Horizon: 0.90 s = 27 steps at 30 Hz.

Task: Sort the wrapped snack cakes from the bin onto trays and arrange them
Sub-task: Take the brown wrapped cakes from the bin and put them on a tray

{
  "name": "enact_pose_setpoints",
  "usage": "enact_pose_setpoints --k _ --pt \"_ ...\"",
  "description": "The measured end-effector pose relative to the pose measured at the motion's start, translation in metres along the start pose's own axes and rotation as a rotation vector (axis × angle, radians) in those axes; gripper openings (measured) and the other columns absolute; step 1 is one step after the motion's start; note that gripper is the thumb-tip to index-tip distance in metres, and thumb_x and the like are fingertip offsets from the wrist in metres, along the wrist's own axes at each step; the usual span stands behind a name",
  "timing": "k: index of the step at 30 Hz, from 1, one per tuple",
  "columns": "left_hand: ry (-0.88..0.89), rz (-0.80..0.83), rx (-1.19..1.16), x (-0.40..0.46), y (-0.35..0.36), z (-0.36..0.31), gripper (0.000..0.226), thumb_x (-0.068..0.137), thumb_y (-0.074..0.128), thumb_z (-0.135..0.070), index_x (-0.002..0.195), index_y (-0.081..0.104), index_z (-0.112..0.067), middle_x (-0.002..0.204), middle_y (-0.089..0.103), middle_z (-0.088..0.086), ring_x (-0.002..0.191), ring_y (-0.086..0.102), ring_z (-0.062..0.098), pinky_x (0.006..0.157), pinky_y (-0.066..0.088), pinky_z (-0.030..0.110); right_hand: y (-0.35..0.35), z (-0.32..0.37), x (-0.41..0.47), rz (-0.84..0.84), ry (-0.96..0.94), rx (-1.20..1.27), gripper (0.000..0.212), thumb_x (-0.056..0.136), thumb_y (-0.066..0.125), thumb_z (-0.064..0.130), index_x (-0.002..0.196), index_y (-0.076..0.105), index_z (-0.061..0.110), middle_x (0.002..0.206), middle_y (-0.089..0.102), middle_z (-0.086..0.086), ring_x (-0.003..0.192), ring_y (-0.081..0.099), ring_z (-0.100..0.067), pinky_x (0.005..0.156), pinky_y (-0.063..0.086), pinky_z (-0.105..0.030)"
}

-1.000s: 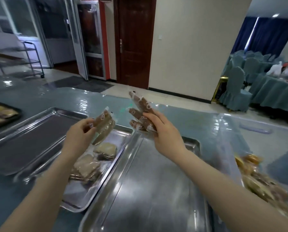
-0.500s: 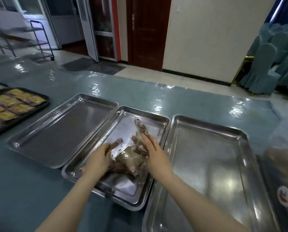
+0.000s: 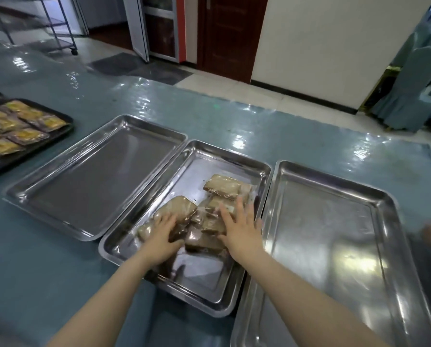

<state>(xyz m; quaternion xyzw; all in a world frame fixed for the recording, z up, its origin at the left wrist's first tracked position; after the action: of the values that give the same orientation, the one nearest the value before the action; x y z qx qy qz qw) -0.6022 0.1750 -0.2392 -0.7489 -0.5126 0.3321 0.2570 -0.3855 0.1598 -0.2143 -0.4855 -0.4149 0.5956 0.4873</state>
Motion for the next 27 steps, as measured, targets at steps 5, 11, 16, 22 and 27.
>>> enact_pose_setpoints --k 5,11,16,22,27 --pt "-0.008 -0.113 -0.141 -0.01 -0.017 -0.011 0.069 0.088 0.061 -0.022 0.146 0.026 -0.031 0.151 0.031 -0.001 0.131 0.039 0.023 0.108 0.035 0.046 -0.004 0.009 0.011 -0.091 0.05 0.153 0.085 0.09 0.061 0.026 0.151 0.002 0.029 0.16 -0.004 -0.011 0.146 0.005 -0.037 0.113 0.024 -0.051" --pt "0.02 -0.127 -0.178 -0.028 -0.012 -0.027 0.061 0.089 0.059 -0.021 0.142 0.033 -0.031 0.141 0.045 -0.003 0.116 0.05 0.014 0.098 0.041 0.032 0.005 -0.002 0.005 0.149 -0.155 0.079 0.092 0.089 0.059 0.045 0.149 -0.01 0.042 0.151 -0.032 0.0 0.141 -0.021 -0.032 0.114 -0.003 -0.049" --pt "0.108 -0.129 -0.213 -0.035 -0.013 -0.064 0.054 0.089 0.059 -0.019 0.138 0.04 -0.032 0.137 0.045 -0.015 0.117 0.04 -0.002 0.094 0.031 0.016 -0.04 -0.017 -0.019 -0.108 -0.111 0.29 0.056 0.092 0.055 0.032 0.145 0.035 0.028 0.158 0.023 0.0 0.142 0.025 -0.025 0.113 0.028 -0.04" --pt "0.255 -0.033 -0.43 -0.035 -0.005 -0.153 0.046 0.089 0.059 -0.013 0.127 0.045 -0.036 0.117 0.058 -0.014 0.106 0.056 0.002 0.083 0.046 0.017 -0.123 -0.085 -0.082 -0.186 -0.007 0.439 0.026 0.094 0.057 0.024 0.118 0.066 0.024 0.11 0.069 0.006 0.095 0.061 -0.008 0.087 0.045 -0.021" --pt "0.378 0.104 -0.462 -0.034 0.025 -0.241 0.046 0.09 0.059 -0.008 0.128 0.046 -0.029 0.112 0.063 -0.008 0.1 0.062 0.009 0.08 0.05 0.021 -0.182 -0.156 -0.151 -0.255 0.055 0.447 0.022 0.09 0.062 0.021 0.11 0.069 0.026 0.099 0.07 0.008 0.091 0.064 -0.007 0.086 0.046 -0.019"
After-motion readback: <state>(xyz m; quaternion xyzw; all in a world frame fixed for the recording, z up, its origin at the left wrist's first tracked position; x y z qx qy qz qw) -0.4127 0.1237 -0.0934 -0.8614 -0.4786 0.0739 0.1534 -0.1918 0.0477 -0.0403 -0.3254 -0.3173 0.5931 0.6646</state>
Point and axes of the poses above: each hand's wrist, its own x-axis towards the middle knuckle, its own y-axis out of the palm, z = x × y, the point moved 2 cm from there along x, towards the middle knuckle
